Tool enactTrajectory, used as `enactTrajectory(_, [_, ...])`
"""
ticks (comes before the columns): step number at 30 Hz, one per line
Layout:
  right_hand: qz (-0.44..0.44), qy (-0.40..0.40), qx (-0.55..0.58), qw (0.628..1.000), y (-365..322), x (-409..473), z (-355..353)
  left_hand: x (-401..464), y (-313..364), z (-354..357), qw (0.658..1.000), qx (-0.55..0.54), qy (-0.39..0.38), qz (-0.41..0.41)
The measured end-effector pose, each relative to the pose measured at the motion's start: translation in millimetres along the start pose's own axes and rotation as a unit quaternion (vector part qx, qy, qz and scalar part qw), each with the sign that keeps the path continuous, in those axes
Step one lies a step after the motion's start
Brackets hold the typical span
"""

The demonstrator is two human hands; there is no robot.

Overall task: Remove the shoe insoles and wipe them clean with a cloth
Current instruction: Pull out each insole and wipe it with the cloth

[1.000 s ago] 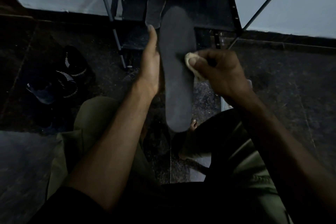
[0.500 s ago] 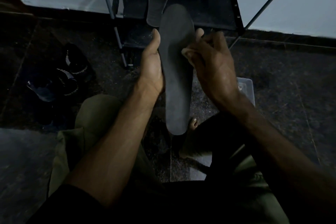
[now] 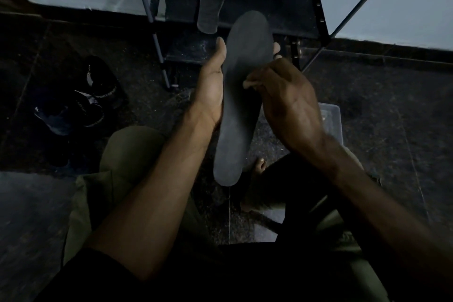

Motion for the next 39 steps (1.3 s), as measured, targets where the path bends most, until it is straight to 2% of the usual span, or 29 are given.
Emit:
enactTrajectory(4, [0.034, 0.043, -0.028, 0.998, 17.7, 27.6, -3.6, 0.5, 1.0, -4.2, 0.997, 0.055, 0.051, 0.027])
enactTrajectory(7, [0.06, 0.077, -0.039, 0.994, 29.2, 46.4, -7.4, -0.3, 3.0, -2.5, 0.996, 0.062, 0.047, 0.036])
enactTrajectory(13, [0.015, 0.013, 0.013, 1.0, -13.6, -4.1, 12.4, -4.6, 1.8, -1.3, 0.999, 0.003, 0.031, 0.019])
enactTrajectory(16, [0.016, 0.015, 0.019, 1.0, -7.2, 5.5, 5.8, -3.6, -1.9, -0.2, 1.0, 0.013, 0.017, 0.01])
enactTrajectory(22, [0.086, 0.066, -0.048, 0.993, 35.4, 62.1, -7.2, -0.8, -3.7, 1.7, 0.996, 0.074, 0.039, 0.027])
enactTrajectory(26, [0.046, 0.03, 0.011, 0.998, -3.1, 28.5, 6.1, -2.2, -0.2, -0.9, 0.999, 0.023, 0.02, 0.016])
enactTrajectory(29, [0.045, 0.022, 0.037, 0.998, -17.3, 7.2, 6.6, -5.3, -4.0, 3.2, 0.999, 0.033, -0.009, -0.001])
enactTrajectory(32, [0.05, 0.027, 0.009, 0.998, -1.7, 21.6, -1.4, -3.4, -5.3, 3.3, 1.0, 0.017, 0.022, 0.005])
enactTrajectory(35, [0.081, 0.062, -0.027, 0.994, 29.3, 53.2, -9.3, -2.4, -4.9, 2.4, 0.997, 0.06, 0.05, 0.024])
enactTrajectory(37, [0.102, 0.073, -0.025, 0.992, 43.3, 67.7, -10.7, -4.2, -3.2, 2.3, 0.993, 0.097, 0.061, 0.029])
enactTrajectory(39, [0.095, 0.075, -0.013, 0.993, 36.6, 65.3, -8.1, -4.2, -2.5, 0.4, 0.994, 0.091, 0.062, 0.029])
Point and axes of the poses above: each hand's wrist, its own x-axis towards the middle knuckle, its own z-axis out of the palm, y = z × x, the point moved 8 cm from there along x, towards the middle knuckle, and after that the axes turned 7 degrees about z, right-handed, at the moved point
